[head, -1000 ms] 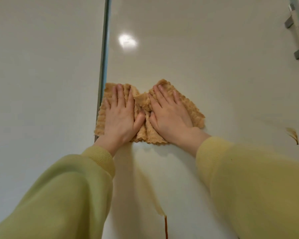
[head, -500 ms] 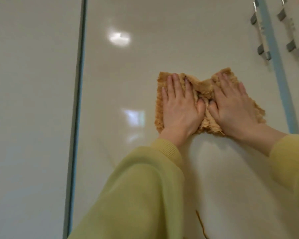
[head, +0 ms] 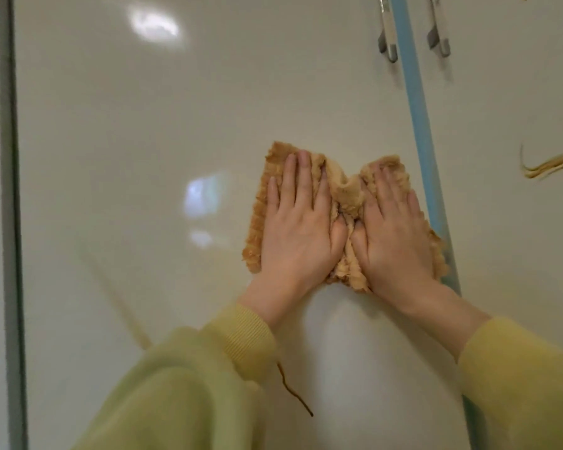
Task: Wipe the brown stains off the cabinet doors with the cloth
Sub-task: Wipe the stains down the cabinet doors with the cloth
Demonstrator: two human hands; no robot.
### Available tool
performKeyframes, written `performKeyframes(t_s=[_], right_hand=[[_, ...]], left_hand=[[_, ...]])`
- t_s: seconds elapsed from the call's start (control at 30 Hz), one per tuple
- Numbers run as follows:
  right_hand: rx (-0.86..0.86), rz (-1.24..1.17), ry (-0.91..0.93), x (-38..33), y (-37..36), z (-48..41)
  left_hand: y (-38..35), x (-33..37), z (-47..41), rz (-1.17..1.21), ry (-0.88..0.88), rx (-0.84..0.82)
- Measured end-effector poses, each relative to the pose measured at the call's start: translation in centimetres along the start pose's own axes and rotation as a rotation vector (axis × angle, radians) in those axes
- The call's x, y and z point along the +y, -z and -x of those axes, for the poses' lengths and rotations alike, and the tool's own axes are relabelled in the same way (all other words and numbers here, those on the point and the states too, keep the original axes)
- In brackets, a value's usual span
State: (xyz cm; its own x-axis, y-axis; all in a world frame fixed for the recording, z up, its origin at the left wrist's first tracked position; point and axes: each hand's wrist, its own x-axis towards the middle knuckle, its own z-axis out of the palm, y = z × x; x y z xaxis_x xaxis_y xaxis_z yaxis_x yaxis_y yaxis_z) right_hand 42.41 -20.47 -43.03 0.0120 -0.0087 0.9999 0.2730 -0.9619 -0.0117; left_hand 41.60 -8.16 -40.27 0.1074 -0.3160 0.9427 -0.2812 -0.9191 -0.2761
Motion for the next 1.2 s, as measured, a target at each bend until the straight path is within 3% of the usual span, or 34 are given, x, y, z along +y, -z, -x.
performKeyframes(t_s=[0.23,0.33,0.53,0.77,0.9,1.03,1.2], right_hand=[[-0.152,-0.024,-0.067,-2.2,-0.1,13.3],[-0.206,-0.035,-0.115,-3.0,-0.1,14.6],[-0.119,-0.022,-0.116,-6.2,-1.1,12.9],[-0.055,-0.011,0.105,-16.0,-4.5,6.8],[-0.061,-0.014,0.211,-21.4,-5.7,3.1],[-0.108,-0.021,0.361,-24.5,-6.3,1.6],[-0.143,-0.043,0.485,-23.8,-6.4,3.2]], left_hand=[[-1.9,1.1,12.0,-0.060,-0.151,-0.118],[-1.8,0.6,13.1,-0.085,-0.196,-0.163],[-0.3,-3.0,11.6,-0.054,-0.265,-0.157],[3.2,-15.0,11.3,-0.154,-0.125,-0.114],[4.9,-20.2,11.7,-0.111,0.084,-0.121],[5.4,-22.0,13.4,-0.038,0.301,-0.064],[4.4,-21.3,16.2,-0.003,0.365,-0.017]])
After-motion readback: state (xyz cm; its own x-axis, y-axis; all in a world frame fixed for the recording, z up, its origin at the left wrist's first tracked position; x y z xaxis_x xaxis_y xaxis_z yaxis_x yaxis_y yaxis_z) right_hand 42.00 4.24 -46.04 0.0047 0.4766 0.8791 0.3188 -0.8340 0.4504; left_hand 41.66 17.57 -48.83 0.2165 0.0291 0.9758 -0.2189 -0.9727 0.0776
